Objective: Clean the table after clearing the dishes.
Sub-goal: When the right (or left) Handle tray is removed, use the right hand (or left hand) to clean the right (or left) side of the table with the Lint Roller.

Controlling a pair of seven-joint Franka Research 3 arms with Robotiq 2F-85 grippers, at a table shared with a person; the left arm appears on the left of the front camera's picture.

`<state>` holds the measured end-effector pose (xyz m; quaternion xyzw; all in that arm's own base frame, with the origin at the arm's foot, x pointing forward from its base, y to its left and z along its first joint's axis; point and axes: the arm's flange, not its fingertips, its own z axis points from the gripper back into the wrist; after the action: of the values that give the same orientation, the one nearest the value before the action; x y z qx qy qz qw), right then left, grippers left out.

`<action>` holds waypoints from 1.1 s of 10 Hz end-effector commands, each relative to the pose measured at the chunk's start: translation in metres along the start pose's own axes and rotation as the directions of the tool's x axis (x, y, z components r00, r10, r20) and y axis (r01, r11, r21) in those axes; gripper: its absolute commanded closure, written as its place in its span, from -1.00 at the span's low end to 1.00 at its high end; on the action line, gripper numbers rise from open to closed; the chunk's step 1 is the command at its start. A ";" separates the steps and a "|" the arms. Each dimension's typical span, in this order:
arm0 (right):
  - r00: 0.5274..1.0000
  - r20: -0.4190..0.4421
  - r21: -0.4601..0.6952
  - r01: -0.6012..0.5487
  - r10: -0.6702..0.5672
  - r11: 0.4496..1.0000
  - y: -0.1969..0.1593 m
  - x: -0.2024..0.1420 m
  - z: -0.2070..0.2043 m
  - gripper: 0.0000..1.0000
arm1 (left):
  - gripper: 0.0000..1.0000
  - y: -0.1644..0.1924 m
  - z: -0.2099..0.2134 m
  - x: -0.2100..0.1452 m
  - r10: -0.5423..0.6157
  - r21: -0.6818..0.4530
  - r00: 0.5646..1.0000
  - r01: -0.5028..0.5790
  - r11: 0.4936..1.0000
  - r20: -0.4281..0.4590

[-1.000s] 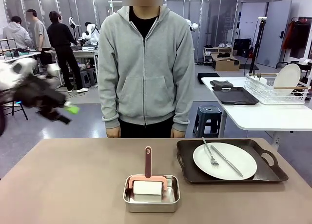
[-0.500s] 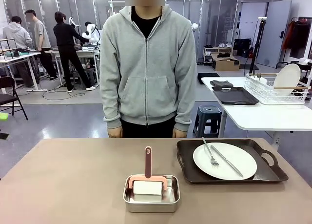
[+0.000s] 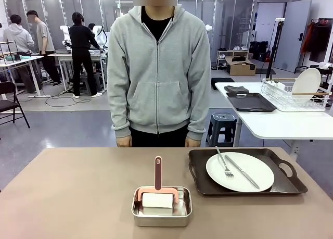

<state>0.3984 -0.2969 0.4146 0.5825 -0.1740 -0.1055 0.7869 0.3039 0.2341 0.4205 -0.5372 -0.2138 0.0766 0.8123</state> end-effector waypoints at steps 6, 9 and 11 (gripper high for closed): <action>1.000 0.001 0.003 -0.004 0.004 1.000 0.003 -0.002 0.000 -1.00 | -1.00 0.000 0.000 0.000 0.000 0.000 1.000 0.000 1.000 0.000; 1.000 0.001 0.003 -0.004 0.004 1.000 0.003 -0.002 0.000 -1.00 | -1.00 0.000 0.000 0.000 0.000 0.000 1.000 0.000 1.000 0.000; 1.000 0.001 0.003 -0.004 0.004 1.000 0.003 -0.002 0.000 -1.00 | -1.00 0.000 0.000 0.000 0.000 0.000 1.000 0.000 1.000 0.000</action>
<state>0.3984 -0.2968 0.4147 0.5825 -0.1739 -0.1055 0.7869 0.3027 0.2339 0.4180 -0.5339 -0.2154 0.0693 0.8147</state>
